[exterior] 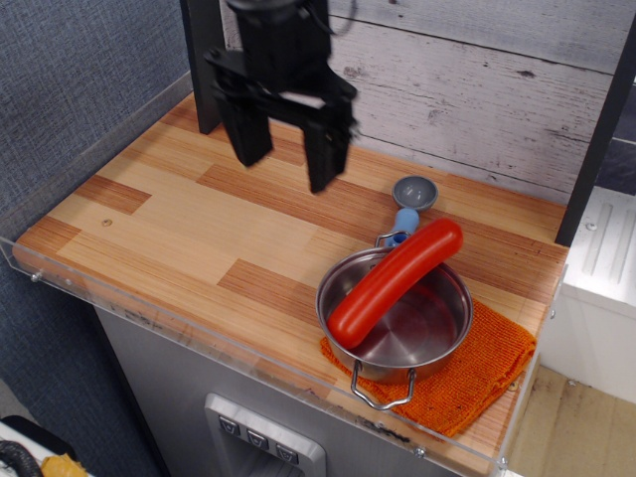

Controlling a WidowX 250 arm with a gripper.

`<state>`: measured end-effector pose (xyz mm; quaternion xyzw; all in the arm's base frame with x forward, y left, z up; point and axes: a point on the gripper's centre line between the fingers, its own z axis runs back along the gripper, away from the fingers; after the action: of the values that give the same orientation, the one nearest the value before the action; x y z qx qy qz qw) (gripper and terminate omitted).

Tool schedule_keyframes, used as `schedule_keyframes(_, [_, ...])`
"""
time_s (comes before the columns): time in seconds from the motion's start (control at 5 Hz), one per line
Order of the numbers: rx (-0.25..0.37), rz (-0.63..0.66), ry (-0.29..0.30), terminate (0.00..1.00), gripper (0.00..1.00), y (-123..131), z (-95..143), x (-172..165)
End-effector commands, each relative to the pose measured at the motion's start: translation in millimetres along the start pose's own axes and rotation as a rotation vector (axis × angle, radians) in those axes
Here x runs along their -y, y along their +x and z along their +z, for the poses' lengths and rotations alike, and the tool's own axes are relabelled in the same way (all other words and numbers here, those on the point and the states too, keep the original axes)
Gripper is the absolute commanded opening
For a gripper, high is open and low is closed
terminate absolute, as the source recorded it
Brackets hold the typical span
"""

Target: Pick up the sausage and place it on the far left edge of the table

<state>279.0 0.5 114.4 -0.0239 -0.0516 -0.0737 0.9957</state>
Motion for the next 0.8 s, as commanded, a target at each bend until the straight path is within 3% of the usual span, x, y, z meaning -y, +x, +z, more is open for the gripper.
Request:
schedule_keyframes(0.0, [0.068,-0.145,-0.003,0.0,1.0,6,-16,56])
schedule_keyframes(0.4, [0.036,-0.211,-0.019,0.0,1.0,0,-41,68])
schedule_keyframes(0.6, [-0.01,-0.222,-0.021,0.0,1.0,-6,-56,66])
